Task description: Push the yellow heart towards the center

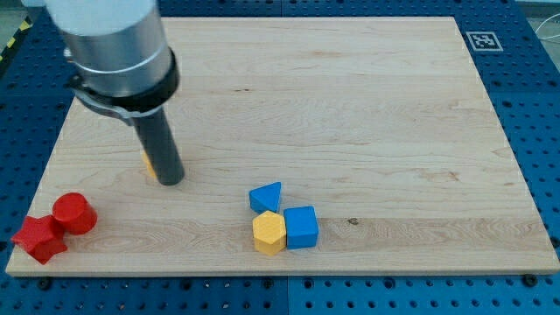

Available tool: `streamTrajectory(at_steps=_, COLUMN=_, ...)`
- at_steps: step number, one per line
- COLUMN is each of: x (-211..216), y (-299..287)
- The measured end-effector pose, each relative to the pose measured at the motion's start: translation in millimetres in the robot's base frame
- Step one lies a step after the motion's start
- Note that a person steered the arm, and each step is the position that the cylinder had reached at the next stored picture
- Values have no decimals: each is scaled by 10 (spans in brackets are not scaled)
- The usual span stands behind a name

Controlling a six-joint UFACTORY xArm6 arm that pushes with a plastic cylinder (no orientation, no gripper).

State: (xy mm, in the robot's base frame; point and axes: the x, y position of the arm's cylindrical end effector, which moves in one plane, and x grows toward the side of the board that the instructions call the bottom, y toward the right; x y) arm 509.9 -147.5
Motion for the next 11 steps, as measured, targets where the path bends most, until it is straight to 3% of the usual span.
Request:
streamTrajectory(at_steps=4, x=114, y=-814)
streamTrajectory(at_steps=6, x=-545, y=-705)
streamTrajectory(at_steps=7, x=-585, y=-565)
streamTrajectory(at_steps=9, x=-63, y=-705)
streamTrajectory(at_steps=11, x=-288, y=-317)
